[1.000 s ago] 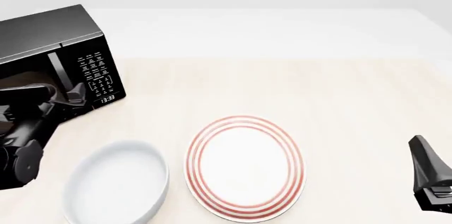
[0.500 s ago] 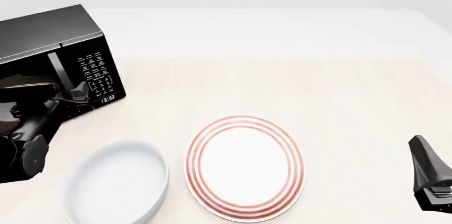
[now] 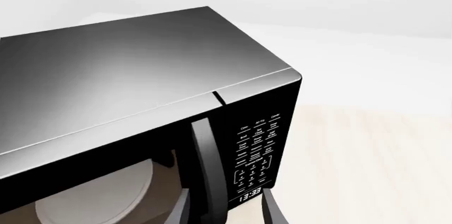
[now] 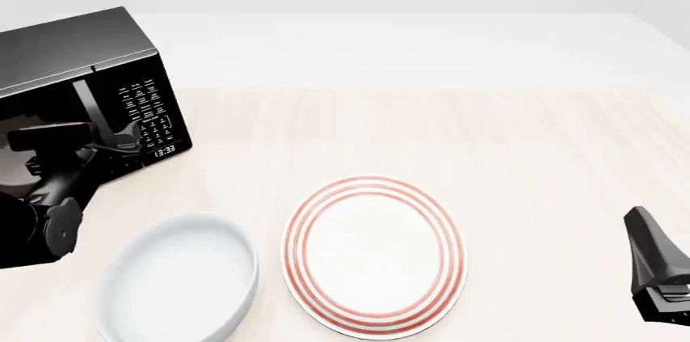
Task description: Open the microwave.
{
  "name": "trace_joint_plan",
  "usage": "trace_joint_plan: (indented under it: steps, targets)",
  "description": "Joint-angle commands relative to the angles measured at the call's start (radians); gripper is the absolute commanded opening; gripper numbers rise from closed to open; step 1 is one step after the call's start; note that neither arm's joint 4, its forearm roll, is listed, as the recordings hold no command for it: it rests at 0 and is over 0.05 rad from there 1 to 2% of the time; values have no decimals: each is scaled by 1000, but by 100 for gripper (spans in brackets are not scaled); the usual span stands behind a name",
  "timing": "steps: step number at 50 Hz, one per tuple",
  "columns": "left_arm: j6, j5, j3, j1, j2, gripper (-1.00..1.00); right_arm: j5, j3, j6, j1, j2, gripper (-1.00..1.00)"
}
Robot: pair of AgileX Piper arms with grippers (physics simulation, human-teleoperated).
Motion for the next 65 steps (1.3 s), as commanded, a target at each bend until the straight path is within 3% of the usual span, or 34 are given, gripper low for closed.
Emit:
trace_joint_plan:
  steps: [1,22,23,43,65]
  targets:
    - [-14,16,-30,0,35,100,0,0,0,0,0,100]
    - [-20,23,-46,-7,53,100,0,0,0,0,0,100]
    - [-21,21,-44,-6,52,-100,0,0,0,0,0,100]
    - [-18,-19,19,25,-2,-100,0,0,0,0,0,100]
    - [-37,-53,99,-58,-71,-100,0,0,0,0,0,100]
